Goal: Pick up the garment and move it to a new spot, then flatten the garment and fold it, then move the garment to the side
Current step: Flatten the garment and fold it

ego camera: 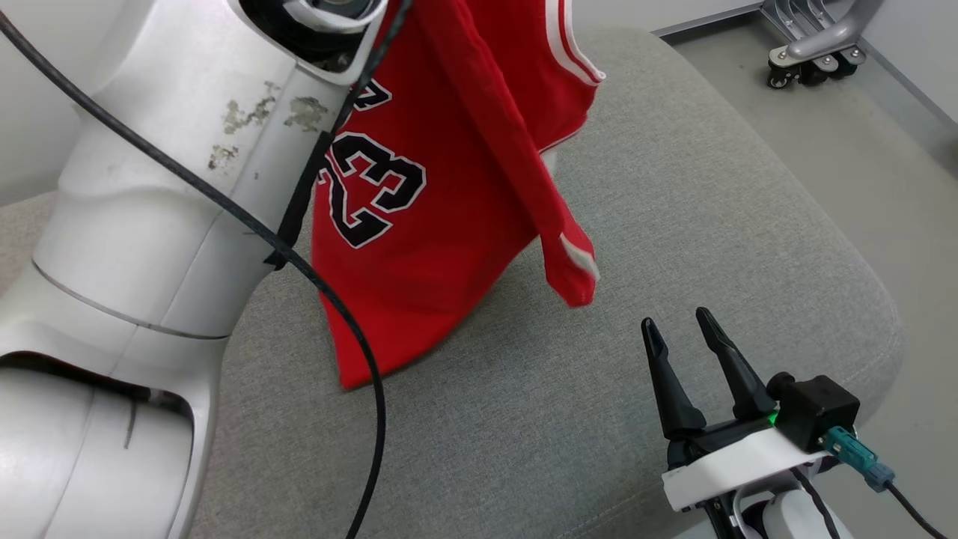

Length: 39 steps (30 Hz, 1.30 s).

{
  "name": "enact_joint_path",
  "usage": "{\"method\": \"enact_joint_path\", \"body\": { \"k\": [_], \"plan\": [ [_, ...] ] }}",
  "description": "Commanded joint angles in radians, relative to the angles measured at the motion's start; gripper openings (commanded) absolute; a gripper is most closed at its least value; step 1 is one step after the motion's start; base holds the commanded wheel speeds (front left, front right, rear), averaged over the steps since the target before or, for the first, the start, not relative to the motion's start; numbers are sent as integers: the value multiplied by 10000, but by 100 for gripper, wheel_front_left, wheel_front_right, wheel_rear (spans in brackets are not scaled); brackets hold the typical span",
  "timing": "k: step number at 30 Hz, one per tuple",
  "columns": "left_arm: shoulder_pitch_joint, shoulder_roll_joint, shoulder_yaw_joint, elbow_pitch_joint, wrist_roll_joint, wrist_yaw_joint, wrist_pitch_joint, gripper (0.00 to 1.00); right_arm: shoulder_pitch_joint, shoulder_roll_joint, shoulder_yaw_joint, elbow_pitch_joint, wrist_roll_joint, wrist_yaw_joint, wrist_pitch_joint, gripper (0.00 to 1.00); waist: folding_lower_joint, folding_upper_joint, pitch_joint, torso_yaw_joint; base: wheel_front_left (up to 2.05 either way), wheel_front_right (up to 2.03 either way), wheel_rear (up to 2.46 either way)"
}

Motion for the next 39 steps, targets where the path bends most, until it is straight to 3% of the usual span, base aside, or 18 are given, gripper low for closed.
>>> {"method": "enact_joint_path", "body": {
  "k": [1, 4, 8, 14, 20, 25, 33, 34, 36, 37, 38, 39],
  "plan": [
    [-24, 32, 82, 112, -74, 45, 10, 0, 63, -45, 32, -15, 65, 24, -56, 100, 0, 0, 16, 29, 0, 0, 0],
    [272, 39, 484, 698, -254, 117, 11, 0, 28, -45, 68, -79, 200, 24, -56, 100, 0, 0, 52, 75, 0, 0, 0],
    [1190, 38, 901, 1698, 47, -98, 9, 0, 57, -43, -71, -156, 245, 24, -56, 100, 0, 0, 106, 248, 0, 0, 0],
    [3131, 753, 2557, 2702, 1367, -907, 4, 0, 62, -47, -201, -137, 130, 24, -56, 100, 0, 0, 142, 645, 0, 0, 0],
    [5090, 1140, 4633, 2064, 2922, -1524, 9, 0, 106, -47, -233, -116, 28, 24, -56, 100, 0, 0, 76, 934, 0, 0, 0],
    [6730, 1250, 6251, 683, 4564, -1934, 2, 0, 211, -47, -252, -72, -119, 24, -56, 100, 0, 0, 19, 1276, 0, 0, 0],
    [8980, 456, 8158, -1369, 7281, -2606, 7, 0, 235, -45, 139, 335, -37, 24, -54, 100, 0, 0, -101, 1824, 0, 0, 0],
    [9139, 366, 8278, -1414, 7437, -2677, 7, 5, 233, -48, 167, 393, -36, 24, -56, 100, 0, 0, -121, 1880, 0, 0, 0],
    [9431, 230, 8510, -1475, 7822, -2787, 5, 38, 218, -53, 256, 525, -57, 24, -56, 100, 0, 0, -184, 1977, 0, 0, 0],
    [9557, 182, 8602, -1422, 7973, -2810, 5, 45, 206, -50, 285, 565, -73, 24, -56, 100, 0, 0, -211, 2008, 0, 0, 0],
    [9640, 153, 8696, -1386, 8155, -2849, 7, 63, 197, -53, 298, 604, -80, 24, -56, 100, 0, 0, -238, 2038, 0, 0, 0],
    [9734, 134, 8753, -1357, 8370, -2876, 8, 97, 187, -51, 325, 648, -79, 24, -56, 100, 0, 0, -262, 2058, 0, 0, 0]
  ]
}}
